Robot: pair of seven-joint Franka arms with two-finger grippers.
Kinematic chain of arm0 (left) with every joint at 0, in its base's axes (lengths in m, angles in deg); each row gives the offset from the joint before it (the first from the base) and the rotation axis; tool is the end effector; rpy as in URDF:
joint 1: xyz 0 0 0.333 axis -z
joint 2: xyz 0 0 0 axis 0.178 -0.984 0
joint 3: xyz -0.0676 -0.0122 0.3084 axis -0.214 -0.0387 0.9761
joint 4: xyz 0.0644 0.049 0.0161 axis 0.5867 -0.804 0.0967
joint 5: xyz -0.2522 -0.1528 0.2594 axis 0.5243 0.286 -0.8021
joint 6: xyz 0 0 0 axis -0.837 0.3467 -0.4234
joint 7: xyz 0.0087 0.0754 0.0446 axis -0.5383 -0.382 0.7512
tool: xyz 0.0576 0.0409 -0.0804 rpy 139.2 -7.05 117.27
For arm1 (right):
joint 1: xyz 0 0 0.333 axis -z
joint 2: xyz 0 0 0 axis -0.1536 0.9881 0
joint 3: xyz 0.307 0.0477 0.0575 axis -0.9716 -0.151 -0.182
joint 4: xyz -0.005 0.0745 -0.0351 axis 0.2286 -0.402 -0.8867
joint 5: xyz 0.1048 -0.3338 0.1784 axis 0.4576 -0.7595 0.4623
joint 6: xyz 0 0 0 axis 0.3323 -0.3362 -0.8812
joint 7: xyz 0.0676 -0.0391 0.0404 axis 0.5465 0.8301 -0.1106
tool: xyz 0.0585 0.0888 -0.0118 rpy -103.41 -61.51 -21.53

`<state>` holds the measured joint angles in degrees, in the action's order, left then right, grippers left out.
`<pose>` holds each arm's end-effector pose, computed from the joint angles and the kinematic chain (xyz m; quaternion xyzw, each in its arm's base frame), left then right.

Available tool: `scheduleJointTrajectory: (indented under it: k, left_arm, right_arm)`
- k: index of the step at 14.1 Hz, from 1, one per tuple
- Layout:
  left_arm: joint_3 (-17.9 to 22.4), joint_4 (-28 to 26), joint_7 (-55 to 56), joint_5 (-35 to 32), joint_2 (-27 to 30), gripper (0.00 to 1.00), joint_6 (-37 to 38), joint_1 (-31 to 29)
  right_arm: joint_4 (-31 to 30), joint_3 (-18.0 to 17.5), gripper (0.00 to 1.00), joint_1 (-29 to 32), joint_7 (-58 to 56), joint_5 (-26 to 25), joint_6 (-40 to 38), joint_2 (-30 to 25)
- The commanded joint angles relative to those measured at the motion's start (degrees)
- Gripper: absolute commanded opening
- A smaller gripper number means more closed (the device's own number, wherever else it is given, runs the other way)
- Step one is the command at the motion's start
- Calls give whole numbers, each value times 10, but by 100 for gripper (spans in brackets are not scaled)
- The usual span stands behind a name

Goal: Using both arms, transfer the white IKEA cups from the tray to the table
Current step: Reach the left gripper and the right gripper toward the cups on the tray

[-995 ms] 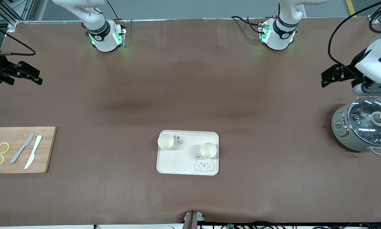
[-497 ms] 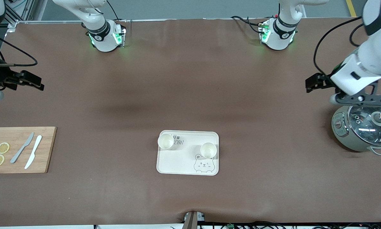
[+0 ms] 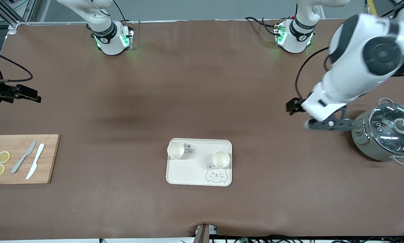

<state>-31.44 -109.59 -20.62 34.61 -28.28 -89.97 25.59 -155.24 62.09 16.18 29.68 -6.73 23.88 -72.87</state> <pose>0.6008 -0.2139 0.5150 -0.9993 0.0143 0.0332 0.0104 0.5791 -0.0518 0.5587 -0.9975 0.0010 0.0692 0.0111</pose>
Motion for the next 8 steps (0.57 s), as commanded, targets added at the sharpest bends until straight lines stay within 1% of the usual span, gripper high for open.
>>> scheduleJointTrajectory:
  k: [1,3,5,8]
  left_arm:
    - [0,5,41,-7,-25,100,-27,25]
    - [1,5,72,-9,-42,100,-44,46]
    - [1,5,111,-10,-60,100,-67,65]
    - [0,6,135,-9,-91,100,-116,73]
  right_arm:
    - [17,-6,100,4,-5,9,16,46]
    - [16,-6,100,0,0,26,37,71]
    - [15,-7,100,-11,3,28,60,93]
    - [13,-7,100,-37,61,28,82,119]
